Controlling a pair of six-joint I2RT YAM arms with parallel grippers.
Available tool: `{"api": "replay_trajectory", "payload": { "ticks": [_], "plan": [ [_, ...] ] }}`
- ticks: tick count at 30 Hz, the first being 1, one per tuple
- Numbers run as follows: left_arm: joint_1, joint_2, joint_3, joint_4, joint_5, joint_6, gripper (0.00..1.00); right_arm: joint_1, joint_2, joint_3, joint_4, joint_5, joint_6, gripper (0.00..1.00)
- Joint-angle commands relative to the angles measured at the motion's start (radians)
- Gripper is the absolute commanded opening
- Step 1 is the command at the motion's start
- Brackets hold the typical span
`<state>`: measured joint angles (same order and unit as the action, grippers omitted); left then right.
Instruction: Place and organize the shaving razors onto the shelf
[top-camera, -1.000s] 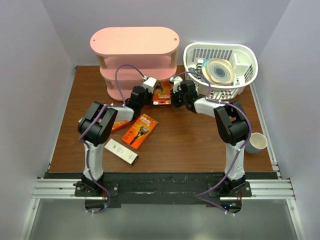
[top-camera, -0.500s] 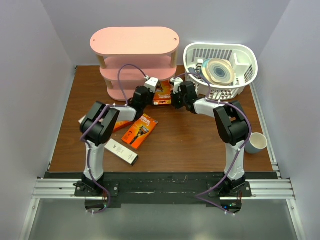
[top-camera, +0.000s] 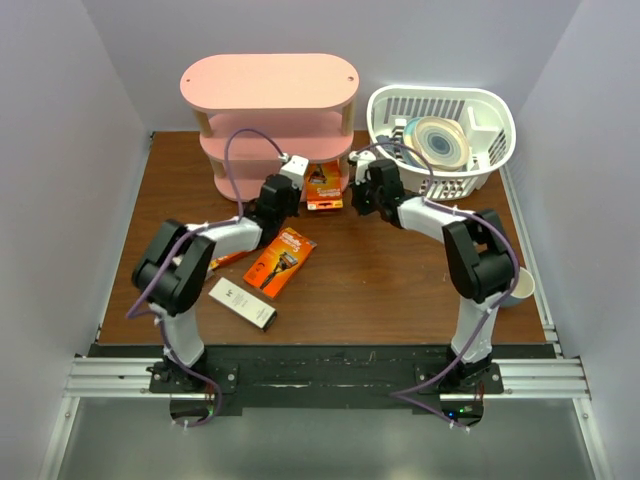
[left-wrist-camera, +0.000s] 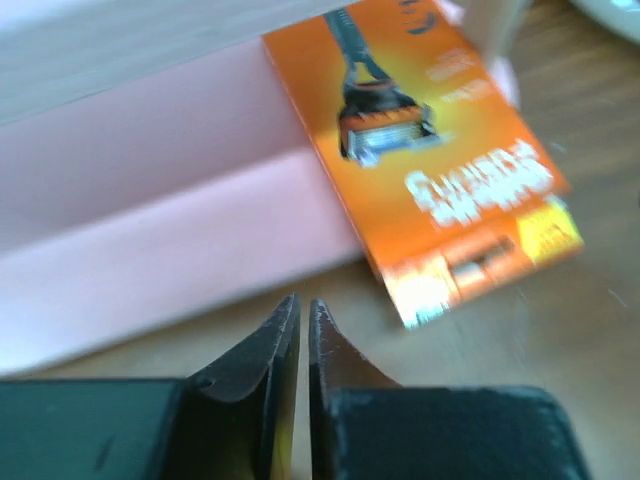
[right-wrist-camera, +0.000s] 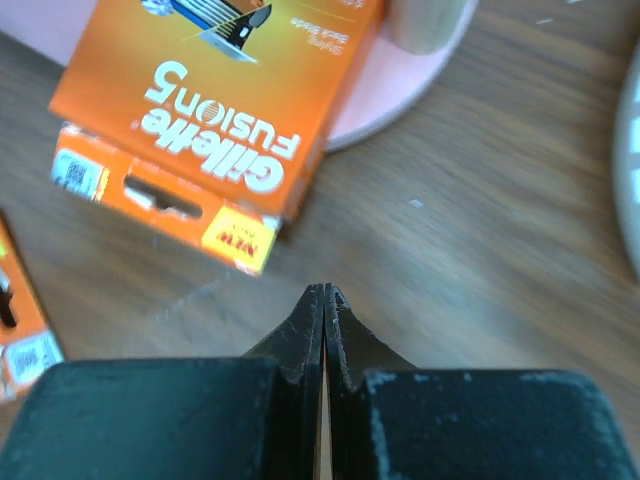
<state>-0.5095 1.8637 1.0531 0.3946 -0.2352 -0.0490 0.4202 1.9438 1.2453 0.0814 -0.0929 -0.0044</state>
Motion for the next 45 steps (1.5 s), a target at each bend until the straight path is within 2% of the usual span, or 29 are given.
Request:
{"api": "replay_trajectory", "payload": {
  "ticks": [1, 2, 4, 5, 6, 8, 11, 17, 19, 23, 25, 33, 38, 45],
  "plan": [
    [-0.003, -0.230, -0.144, -0.103, 0.164, 0.003, 0.15, -0.011, -0.120, -0.029, -0.057, -0.031, -0.132, 0.00],
    [-0.003, -0.259, -0.174, -0.127, 0.312, 0.012, 0.15, -0.009, -0.126, -0.030, -0.078, -0.118, -0.176, 0.00],
    [-0.001, -0.337, -0.232, -0.163, 0.432, 0.043, 0.11, -0.005, -0.129, -0.018, -0.120, -0.218, -0.299, 0.00],
    [-0.003, -0.391, -0.248, -0.215, 0.497, 0.044, 0.06, 0.002, -0.126, -0.011, -0.147, -0.260, -0.339, 0.00],
    [0.002, -0.420, -0.261, -0.238, 0.513, 0.044, 0.01, 0.006, -0.121, 0.017, -0.161, -0.271, -0.435, 0.00],
    [0.014, -0.524, -0.307, -0.283, 0.556, 0.044, 0.00, 0.023, -0.089, 0.054, -0.215, -0.292, -0.567, 0.00],
    [0.069, -0.665, -0.361, -0.339, 0.625, 0.044, 0.00, 0.032, -0.023, 0.163, -0.303, -0.318, -0.670, 0.00],
    [0.107, -0.856, -0.415, -0.497, 0.487, 0.103, 0.00, 0.043, 0.056, 0.296, -0.338, -0.321, -0.697, 0.00],
    [0.135, -0.876, -0.426, -0.526, 0.427, 0.107, 0.00, 0.051, 0.067, 0.302, -0.325, -0.321, -0.700, 0.00],
    [0.259, -0.885, -0.421, -0.551, 0.407, 0.112, 0.00, 0.063, 0.084, 0.301, -0.302, -0.306, -0.718, 0.00],
    [0.287, -0.888, -0.413, -0.540, 0.380, 0.115, 0.00, 0.069, 0.093, 0.302, -0.286, -0.288, -0.718, 0.00],
    [0.480, -0.905, -0.375, -0.494, 0.340, 0.104, 0.00, 0.083, 0.135, 0.325, -0.230, -0.212, -0.741, 0.00],
    [0.552, -0.923, -0.377, -0.502, 0.352, 0.092, 0.00, 0.081, 0.176, 0.371, -0.209, -0.173, -0.721, 0.00],
    [0.591, -0.946, -0.401, -0.527, 0.385, 0.072, 0.00, 0.080, 0.247, 0.465, -0.213, -0.131, -0.721, 0.00]
  ]
}}
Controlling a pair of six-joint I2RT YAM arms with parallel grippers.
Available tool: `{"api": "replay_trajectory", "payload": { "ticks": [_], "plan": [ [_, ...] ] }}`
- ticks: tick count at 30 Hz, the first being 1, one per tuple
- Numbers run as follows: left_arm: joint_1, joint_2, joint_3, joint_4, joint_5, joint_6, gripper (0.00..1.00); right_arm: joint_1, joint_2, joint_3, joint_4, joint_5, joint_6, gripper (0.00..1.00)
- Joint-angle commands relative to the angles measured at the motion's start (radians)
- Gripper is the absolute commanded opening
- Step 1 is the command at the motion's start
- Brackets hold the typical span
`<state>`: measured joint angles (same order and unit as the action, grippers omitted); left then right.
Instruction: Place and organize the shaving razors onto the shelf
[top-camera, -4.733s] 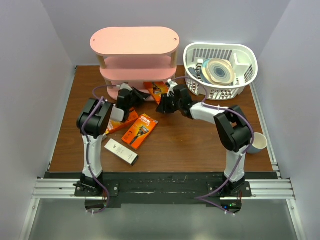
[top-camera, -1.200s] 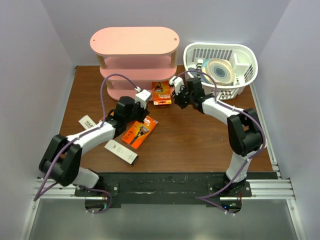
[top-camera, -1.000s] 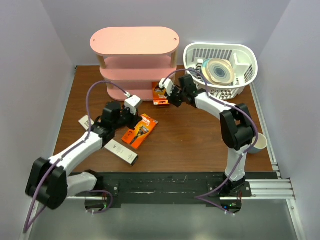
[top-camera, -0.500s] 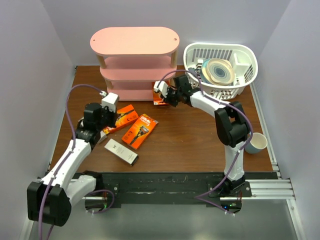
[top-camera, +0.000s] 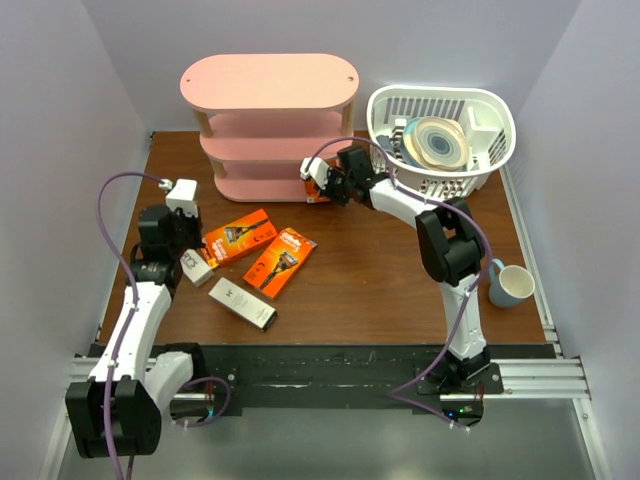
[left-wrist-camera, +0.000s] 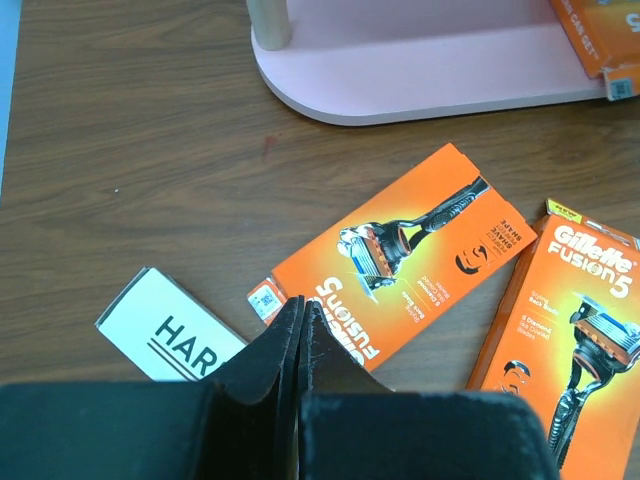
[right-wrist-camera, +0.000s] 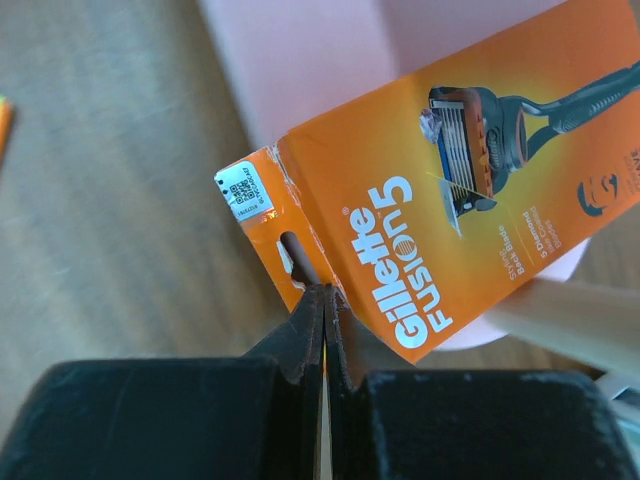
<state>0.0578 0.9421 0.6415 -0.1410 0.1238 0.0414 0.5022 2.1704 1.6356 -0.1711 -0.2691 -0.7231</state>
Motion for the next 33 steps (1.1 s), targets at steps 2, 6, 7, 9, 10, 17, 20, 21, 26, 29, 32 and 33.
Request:
{"api": "replay_trajectory", "payload": {
  "ticks": [2, 6, 7, 9, 10, 17, 20, 21, 26, 29, 32, 33],
  "plan": [
    [0.033, -0.028, 0.010, 0.009, 0.037, -0.023, 0.00, -0.001, 0.019, 0.084, 0.032, 0.044, -0.012, 0.00],
    [0.042, -0.039, 0.004, 0.011, 0.077, -0.023, 0.00, 0.001, -0.046, 0.037, 0.033, 0.018, -0.019, 0.00],
    [0.042, -0.036, 0.001, 0.008, 0.106, -0.015, 0.00, 0.001, -0.066, 0.018, 0.041, 0.011, -0.009, 0.00],
    [0.042, -0.029, -0.012, -0.015, 0.239, 0.033, 0.09, -0.001, -0.140, -0.035, 0.047, -0.007, 0.017, 0.00],
    [0.042, -0.022, -0.020, -0.022, 0.290, 0.046, 0.13, -0.001, -0.164, -0.054, 0.045, -0.015, 0.058, 0.00],
    [-0.002, 0.107, 0.004, -0.026, 0.502, 0.042, 0.28, 0.053, -0.362, -0.235, -0.093, -0.139, 0.236, 0.51],
    [-0.090, 0.184, 0.004, -0.031, 0.519, 0.003, 0.32, 0.059, -0.376, -0.276, -0.142, -0.189, 0.423, 0.63],
    [-0.113, 0.191, -0.005, -0.004, 0.514, -0.011, 0.32, 0.061, -0.373, -0.284, -0.151, -0.188, 0.486, 0.64],
    [-0.216, 0.270, -0.040, 0.040, 0.444, -0.080, 0.35, 0.068, -0.469, -0.497, -0.002, -0.200, 0.747, 0.73],
    [-0.228, 0.322, -0.054, 0.044, 0.384, -0.132, 0.35, 0.067, -0.486, -0.560, 0.025, -0.235, 0.843, 0.81],
    [-0.243, 0.359, -0.078, 0.064, 0.355, -0.161, 0.36, 0.070, -0.485, -0.580, 0.042, -0.260, 0.858, 0.82],
    [-0.249, 0.369, -0.088, 0.081, 0.338, -0.172, 0.36, 0.071, -0.469, -0.580, 0.045, -0.257, 0.864, 0.82]
  ]
}}
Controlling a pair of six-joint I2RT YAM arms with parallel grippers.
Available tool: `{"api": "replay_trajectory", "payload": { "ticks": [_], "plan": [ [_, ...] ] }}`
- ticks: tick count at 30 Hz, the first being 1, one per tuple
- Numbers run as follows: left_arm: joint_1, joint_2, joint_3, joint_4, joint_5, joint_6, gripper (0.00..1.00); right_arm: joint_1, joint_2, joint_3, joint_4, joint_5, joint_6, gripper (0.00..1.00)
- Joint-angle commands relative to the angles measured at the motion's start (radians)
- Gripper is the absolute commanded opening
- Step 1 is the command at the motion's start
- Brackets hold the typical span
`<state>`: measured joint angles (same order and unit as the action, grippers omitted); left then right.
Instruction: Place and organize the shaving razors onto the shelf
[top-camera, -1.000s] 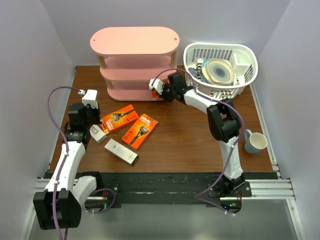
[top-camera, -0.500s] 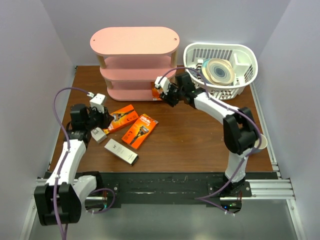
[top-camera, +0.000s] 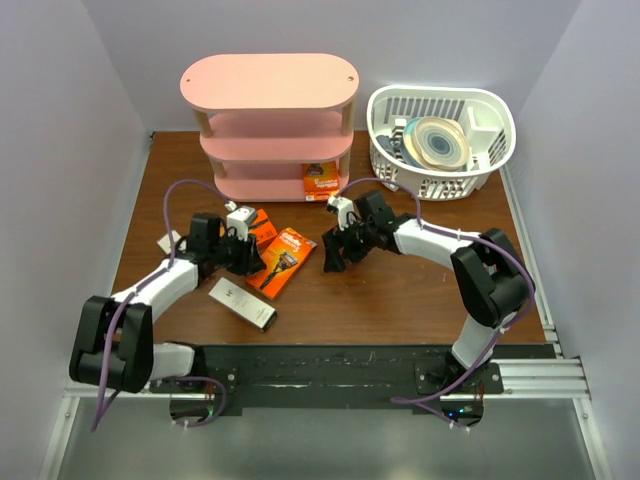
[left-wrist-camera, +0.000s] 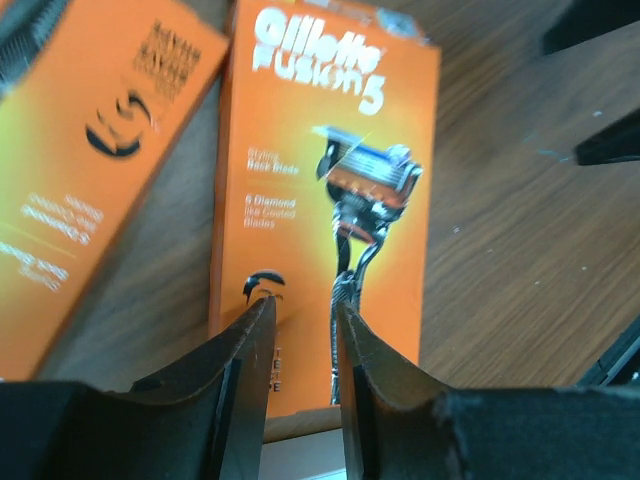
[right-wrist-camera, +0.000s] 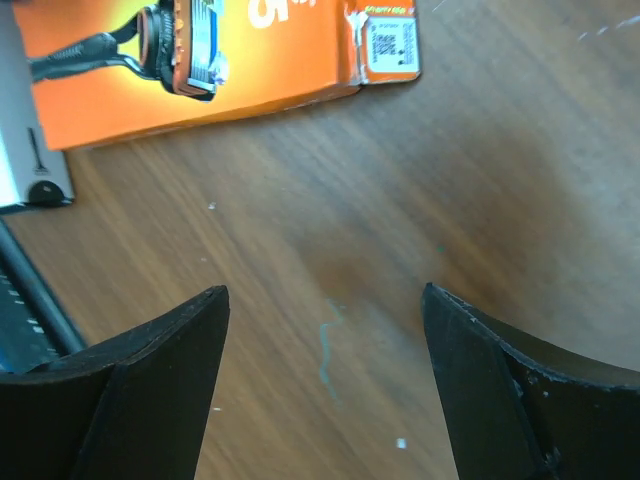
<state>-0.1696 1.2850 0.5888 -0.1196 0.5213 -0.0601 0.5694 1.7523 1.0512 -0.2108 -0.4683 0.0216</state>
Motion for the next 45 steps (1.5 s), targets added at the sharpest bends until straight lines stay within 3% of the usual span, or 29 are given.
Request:
{"api": "replay_trajectory", "payload": {
  "ticks": [1, 9, 13, 17, 20, 27, 32, 39, 45],
  "plan": [
    [-0.036, 0.031, -0.043, 0.069, -0.064, -0.075, 0.36, 0.003, -0.044, 0.007, 0.088, -0.055, 0.127, 0.82],
    [-0.125, 0.103, -0.066, 0.104, -0.034, -0.116, 0.38, 0.001, -0.011, 0.044, 0.068, -0.053, 0.155, 0.82],
    [-0.220, 0.137, -0.052, 0.204, 0.005, -0.156, 0.39, -0.008, -0.023, 0.041, 0.047, -0.041, 0.138, 0.82],
    [-0.303, 0.197, 0.011, 0.276, 0.016, -0.184, 0.41, -0.028, -0.049, 0.018, 0.033, -0.030, 0.126, 0.82],
    [-0.334, 0.224, 0.094, 0.206, -0.004, -0.169, 0.39, -0.045, -0.069, 0.003, 0.014, -0.020, 0.100, 0.82],
    [-0.308, 0.104, 0.154, -0.031, -0.335, -0.115, 0.47, -0.069, -0.103, -0.007, -0.006, -0.010, 0.067, 0.83],
    [-0.242, 0.051, 0.095, -0.110, -0.351, -0.151, 0.50, -0.071, -0.099, -0.002, 0.002, -0.006, 0.055, 0.84],
    [-0.223, 0.051, 0.014, -0.074, -0.225, -0.198, 0.51, -0.071, -0.008, 0.041, 0.109, -0.023, 0.101, 0.86],
    [-0.206, 0.024, 0.025, -0.179, -0.316, -0.231, 0.46, -0.072, 0.114, 0.121, 0.129, -0.041, 0.127, 0.85]
  ]
}}
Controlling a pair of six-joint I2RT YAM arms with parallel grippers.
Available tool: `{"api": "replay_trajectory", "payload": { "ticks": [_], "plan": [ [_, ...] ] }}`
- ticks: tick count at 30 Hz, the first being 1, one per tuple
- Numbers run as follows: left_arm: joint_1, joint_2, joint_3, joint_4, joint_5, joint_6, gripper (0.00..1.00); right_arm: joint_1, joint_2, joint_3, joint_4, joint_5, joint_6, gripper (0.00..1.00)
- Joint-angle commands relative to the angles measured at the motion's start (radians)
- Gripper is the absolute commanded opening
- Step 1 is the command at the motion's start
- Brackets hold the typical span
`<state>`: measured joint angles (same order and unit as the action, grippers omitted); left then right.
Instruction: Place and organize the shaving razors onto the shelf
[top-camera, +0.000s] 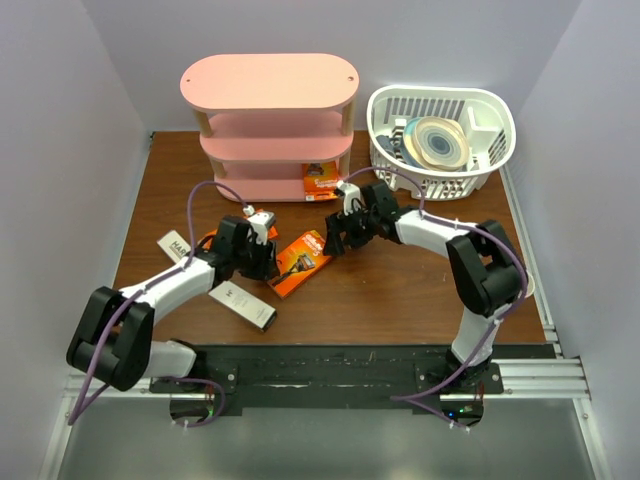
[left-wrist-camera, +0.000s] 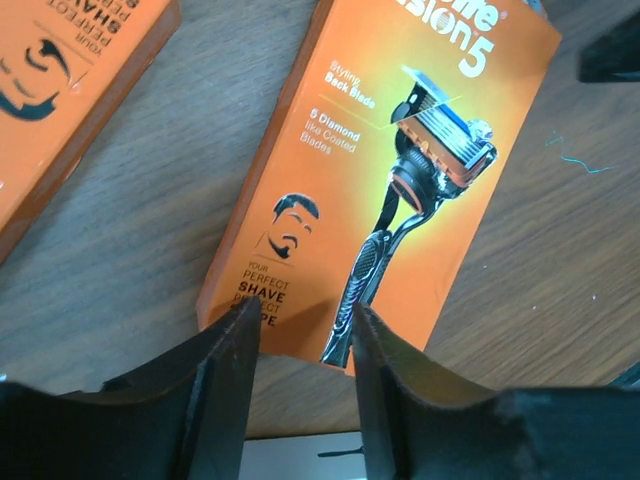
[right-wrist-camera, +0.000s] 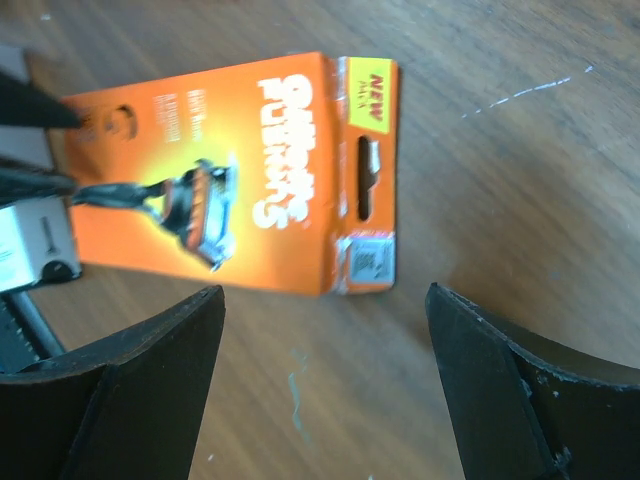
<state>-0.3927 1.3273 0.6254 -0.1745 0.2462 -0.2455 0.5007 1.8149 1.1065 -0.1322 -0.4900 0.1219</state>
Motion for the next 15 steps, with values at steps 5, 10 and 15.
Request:
{"api": "replay_trajectory", "payload": {
  "ticks": [5, 10, 15],
  "plan": [
    [0.034, -0.030, 0.072, -0.190, -0.006, -0.058, 0.05, -0.001, 0.095, 0.093, 0.048, -0.033, 0.033, 0.78],
    [0.034, -0.010, 0.086, -0.215, 0.070, -0.089, 0.00, 0.002, 0.104, 0.076, 0.052, -0.012, 0.036, 0.70],
    [0.026, 0.012, 0.028, -0.250, 0.088, -0.152, 0.00, 0.006, 0.107, 0.062, 0.048, 0.027, 0.041, 0.64]
  ]
}}
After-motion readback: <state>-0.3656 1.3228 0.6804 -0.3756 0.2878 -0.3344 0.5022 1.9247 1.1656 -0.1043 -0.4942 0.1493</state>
